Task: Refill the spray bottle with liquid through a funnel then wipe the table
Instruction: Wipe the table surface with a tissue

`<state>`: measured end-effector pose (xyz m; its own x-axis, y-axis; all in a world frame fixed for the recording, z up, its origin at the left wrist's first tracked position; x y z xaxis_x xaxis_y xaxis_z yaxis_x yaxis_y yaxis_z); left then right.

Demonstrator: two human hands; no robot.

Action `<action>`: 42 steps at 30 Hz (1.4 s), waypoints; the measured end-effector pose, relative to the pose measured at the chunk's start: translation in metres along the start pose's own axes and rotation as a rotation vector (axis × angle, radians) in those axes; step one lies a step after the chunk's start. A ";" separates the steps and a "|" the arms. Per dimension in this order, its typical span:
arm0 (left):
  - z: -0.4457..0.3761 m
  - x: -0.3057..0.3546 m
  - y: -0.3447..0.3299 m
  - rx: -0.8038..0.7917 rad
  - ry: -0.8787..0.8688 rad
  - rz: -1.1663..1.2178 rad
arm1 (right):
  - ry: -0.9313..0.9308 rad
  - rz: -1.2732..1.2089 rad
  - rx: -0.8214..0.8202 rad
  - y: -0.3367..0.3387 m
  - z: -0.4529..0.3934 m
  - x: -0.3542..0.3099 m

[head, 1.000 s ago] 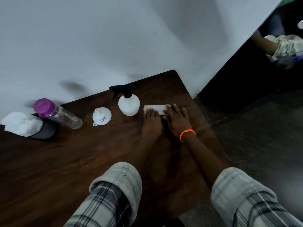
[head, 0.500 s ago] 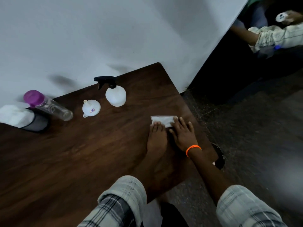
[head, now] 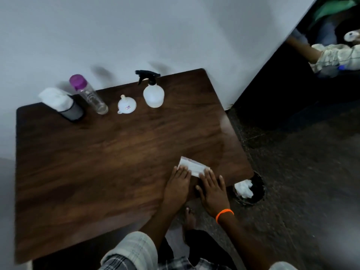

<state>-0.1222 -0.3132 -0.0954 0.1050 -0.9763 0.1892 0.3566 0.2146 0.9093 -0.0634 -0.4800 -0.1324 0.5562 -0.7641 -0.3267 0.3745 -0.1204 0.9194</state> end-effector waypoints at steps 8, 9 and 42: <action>0.079 -0.047 -0.032 0.074 0.174 0.146 | 0.160 0.068 -0.106 -0.032 0.029 -0.065; 0.089 -0.055 -0.037 0.070 0.198 0.147 | 0.194 0.077 -0.120 -0.035 0.030 -0.075; 0.178 -0.311 -0.039 0.128 0.604 0.210 | 0.700 0.194 -0.254 -0.078 -0.139 -0.327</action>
<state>-0.3343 -0.0229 -0.1242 0.6771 -0.7183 0.1598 0.1623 0.3576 0.9196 -0.1719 -0.1327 -0.1277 0.9375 -0.1671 -0.3053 0.3343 0.1882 0.9235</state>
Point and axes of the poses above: each hand's wrist, its own z-axis away from the middle knuckle, its own y-axis out of the back of the hand, x = y × z, the point moved 2 cm from there along -z, towards the middle knuckle, and after that the axes turned 5 degrees about -z, right-handed, at the moved point
